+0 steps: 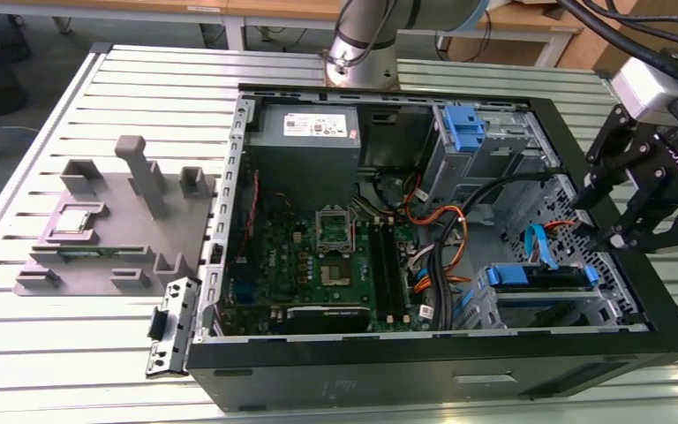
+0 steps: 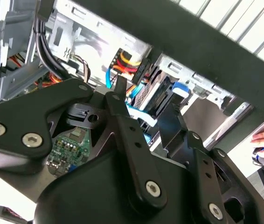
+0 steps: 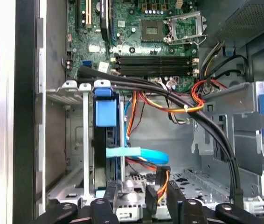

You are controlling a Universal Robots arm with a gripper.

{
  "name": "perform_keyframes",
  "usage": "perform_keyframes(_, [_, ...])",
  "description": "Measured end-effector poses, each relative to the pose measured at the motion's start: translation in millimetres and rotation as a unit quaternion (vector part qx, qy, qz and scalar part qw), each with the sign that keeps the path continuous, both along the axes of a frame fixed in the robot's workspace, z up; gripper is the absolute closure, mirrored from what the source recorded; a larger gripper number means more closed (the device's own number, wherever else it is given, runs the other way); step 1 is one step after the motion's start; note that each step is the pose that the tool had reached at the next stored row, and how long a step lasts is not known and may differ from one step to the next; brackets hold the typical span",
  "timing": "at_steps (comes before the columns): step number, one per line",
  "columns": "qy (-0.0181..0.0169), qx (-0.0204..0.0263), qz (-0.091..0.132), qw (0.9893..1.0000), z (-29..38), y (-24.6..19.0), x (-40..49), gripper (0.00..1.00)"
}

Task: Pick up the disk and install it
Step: 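Insert the second disk wire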

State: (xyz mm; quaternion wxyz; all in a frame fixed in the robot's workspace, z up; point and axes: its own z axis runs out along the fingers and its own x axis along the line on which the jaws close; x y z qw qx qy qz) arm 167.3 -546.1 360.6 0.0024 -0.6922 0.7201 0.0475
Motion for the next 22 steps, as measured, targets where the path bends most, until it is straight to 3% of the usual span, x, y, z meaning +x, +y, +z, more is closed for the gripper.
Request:
perform_keyframes(5, [0.0, 0.0001, 0.0, 1.0, -5.4, 0.0, 1.9, 0.46])
perform_keyframes(22, [0.0, 0.0002, 0.0, 1.0, -7.7, 0.0, 2.0, 0.46])
